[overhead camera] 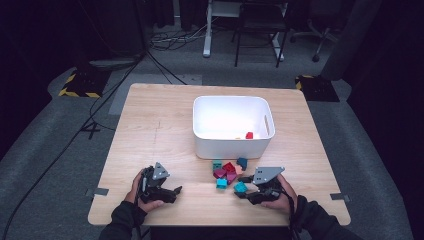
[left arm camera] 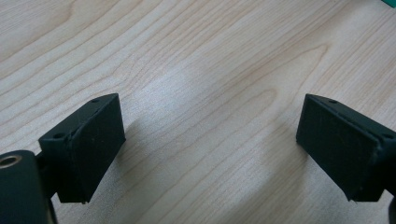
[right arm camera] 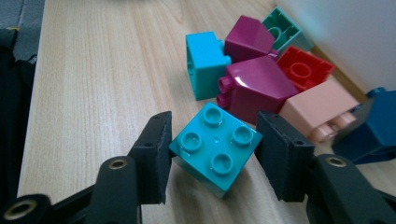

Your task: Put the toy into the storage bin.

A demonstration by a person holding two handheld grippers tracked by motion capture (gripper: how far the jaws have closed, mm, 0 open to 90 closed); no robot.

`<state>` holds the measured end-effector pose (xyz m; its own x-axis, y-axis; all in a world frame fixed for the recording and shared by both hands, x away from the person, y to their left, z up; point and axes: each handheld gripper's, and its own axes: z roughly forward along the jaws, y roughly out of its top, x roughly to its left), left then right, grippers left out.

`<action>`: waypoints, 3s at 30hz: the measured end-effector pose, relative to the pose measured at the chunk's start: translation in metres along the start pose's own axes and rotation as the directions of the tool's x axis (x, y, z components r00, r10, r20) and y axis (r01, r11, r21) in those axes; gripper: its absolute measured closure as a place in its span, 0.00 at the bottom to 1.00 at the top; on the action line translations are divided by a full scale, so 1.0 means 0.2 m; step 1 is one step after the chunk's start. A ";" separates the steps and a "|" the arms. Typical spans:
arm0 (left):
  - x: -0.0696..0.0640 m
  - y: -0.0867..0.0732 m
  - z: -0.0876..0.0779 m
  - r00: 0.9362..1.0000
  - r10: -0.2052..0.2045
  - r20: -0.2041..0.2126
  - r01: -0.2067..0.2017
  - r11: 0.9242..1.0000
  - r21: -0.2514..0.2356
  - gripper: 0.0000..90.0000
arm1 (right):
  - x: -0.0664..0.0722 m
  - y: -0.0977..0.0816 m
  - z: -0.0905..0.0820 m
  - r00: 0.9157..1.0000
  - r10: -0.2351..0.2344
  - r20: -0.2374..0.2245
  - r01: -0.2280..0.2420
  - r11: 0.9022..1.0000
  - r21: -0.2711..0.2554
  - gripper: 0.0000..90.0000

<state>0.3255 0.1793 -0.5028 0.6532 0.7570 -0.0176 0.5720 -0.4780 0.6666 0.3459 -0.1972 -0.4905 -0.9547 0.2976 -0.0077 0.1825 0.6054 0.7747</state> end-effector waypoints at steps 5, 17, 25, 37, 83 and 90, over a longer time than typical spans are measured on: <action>0.00 0.00 0.00 1.000 0.002 0.000 -0.002 1.000 0.001 0.09 | -0.01 0.02 -0.04 1.000 0.002 0.011 -0.002 1.000 -0.023 0.53; 0.00 0.00 0.00 1.000 0.001 0.000 -0.001 1.000 0.001 0.09 | -0.06 0.08 -0.20 0.998 0.009 0.057 -0.004 0.995 -0.097 0.53; 0.00 0.00 0.00 1.000 -0.001 0.000 0.001 1.000 -0.001 0.09 | -0.10 0.15 -0.30 0.994 0.009 0.106 0.006 0.990 -0.142 0.53; 0.00 0.00 0.00 1.000 -0.001 0.001 0.001 1.000 -0.001 0.09 | -0.14 0.24 -0.41 0.988 -0.001 0.153 0.031 0.981 -0.191 0.53; 0.00 0.00 0.00 1.000 -0.001 0.001 0.001 1.000 0.000 0.09 | -0.43 0.66 -0.41 0.945 0.014 0.328 0.045 0.984 -0.172 0.53; 0.00 0.00 0.00 1.000 0.002 0.001 -0.002 1.000 0.001 0.09 | -0.48 0.67 -0.39 0.936 0.046 0.349 0.013 0.986 -0.166 0.53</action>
<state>0.3256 0.1795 -0.5028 0.6546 0.7558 -0.0169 0.5711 -0.4797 0.6661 0.4444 -0.2024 -0.3361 -0.8032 0.5641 -0.1916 0.1286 0.4782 0.8688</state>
